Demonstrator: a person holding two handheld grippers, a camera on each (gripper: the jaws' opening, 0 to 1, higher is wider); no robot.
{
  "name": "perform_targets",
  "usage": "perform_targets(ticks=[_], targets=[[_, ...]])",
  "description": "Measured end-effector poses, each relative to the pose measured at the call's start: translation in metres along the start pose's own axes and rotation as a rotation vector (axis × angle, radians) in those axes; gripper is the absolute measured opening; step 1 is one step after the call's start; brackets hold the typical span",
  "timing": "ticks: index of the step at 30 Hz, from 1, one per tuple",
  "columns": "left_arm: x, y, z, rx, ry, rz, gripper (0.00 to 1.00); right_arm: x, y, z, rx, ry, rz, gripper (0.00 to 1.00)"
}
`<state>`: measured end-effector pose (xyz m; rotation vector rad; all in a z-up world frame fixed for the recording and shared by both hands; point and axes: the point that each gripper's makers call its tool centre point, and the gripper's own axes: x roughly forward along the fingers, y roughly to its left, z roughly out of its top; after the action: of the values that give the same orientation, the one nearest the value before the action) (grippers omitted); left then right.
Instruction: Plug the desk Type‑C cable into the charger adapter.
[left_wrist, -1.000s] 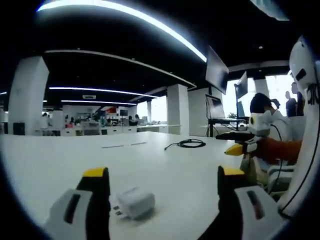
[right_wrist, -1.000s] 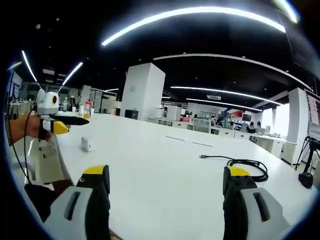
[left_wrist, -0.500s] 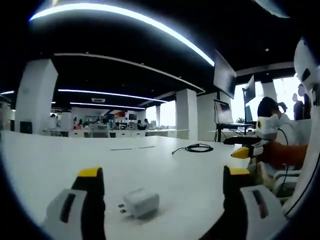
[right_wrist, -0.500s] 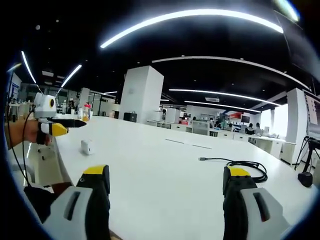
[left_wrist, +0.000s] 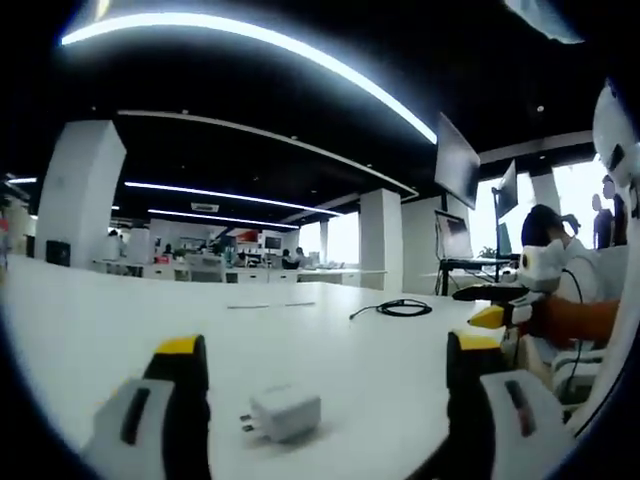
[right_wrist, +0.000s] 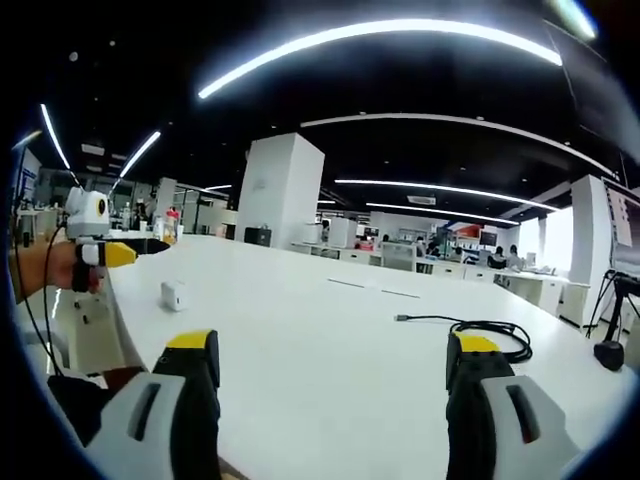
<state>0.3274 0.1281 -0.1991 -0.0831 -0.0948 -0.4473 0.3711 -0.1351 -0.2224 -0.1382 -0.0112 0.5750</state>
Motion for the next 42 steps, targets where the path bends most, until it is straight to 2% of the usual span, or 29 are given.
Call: perform_targets(ticks=[4, 14, 19, 24, 28, 36, 42], targets=[[-0.001, 0.002, 0.002, 0.015, -0.008, 0.017, 1.00, -0.002, -0.002, 0.000, 0.001, 0.000, -0.004, 0.95], [-0.006, 0.008, -0.003, 0.052, 0.037, 0.046, 1.00, -0.003, -0.002, 0.000, 0.011, -0.006, -0.009, 0.95], [-0.007, 0.006, -0.003, 0.063, 0.043, 0.040, 1.00, -0.003, -0.003, -0.002, 0.027, -0.007, -0.011, 0.95], [-0.008, 0.009, -0.006, 0.047, 0.044, 0.053, 1.00, -0.002, -0.003, -0.004, 0.031, -0.002, -0.011, 0.95], [-0.009, 0.007, -0.005, 0.065, 0.047, 0.044, 1.00, -0.002, -0.004, -0.003, 0.029, -0.003, -0.010, 0.95], [-0.011, 0.008, -0.009, 0.044, 0.075, 0.045, 1.00, 0.000, -0.005, -0.005, 0.022, 0.010, -0.002, 0.95], [-0.012, 0.007, -0.015, 0.033, 0.094, 0.037, 1.00, 0.005, -0.019, -0.007, -0.008, 0.039, -0.002, 0.95]])
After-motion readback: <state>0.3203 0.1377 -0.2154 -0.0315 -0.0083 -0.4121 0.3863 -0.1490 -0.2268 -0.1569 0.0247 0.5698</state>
